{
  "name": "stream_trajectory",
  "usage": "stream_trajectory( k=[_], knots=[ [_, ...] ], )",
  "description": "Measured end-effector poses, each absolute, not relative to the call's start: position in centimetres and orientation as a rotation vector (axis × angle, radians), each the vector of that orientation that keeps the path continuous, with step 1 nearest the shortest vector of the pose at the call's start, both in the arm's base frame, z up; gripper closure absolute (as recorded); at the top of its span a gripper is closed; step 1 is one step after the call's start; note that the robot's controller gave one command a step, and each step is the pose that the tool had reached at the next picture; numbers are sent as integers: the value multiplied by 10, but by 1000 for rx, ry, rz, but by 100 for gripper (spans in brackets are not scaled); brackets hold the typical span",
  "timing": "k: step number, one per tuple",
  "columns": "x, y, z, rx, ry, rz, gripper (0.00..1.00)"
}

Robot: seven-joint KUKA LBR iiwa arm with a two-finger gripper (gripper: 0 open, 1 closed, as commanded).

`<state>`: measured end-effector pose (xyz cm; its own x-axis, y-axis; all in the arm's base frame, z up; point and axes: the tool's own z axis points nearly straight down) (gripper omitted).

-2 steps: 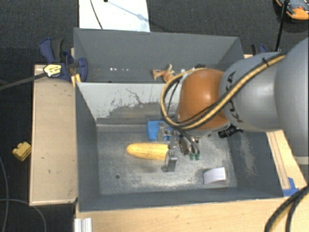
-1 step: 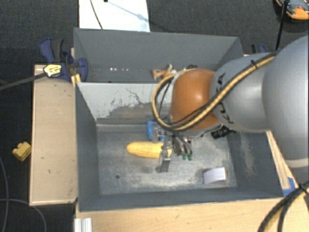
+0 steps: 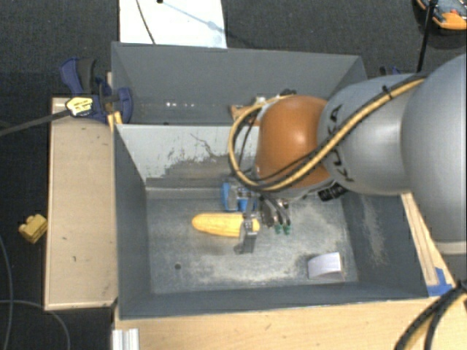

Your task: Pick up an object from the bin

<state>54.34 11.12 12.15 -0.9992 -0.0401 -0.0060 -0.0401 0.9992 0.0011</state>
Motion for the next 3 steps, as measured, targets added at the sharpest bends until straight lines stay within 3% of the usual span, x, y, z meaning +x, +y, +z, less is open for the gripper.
stream_trajectory(
  k=[1, 2, 3],
  knots=[
    [539, 126, 70, 109, 3135, 2, 0],
    [547, 121, 72, 3, 3137, 4, 100],
    [547, 121, 72, 4, 3137, 4, 100]
  ],
)
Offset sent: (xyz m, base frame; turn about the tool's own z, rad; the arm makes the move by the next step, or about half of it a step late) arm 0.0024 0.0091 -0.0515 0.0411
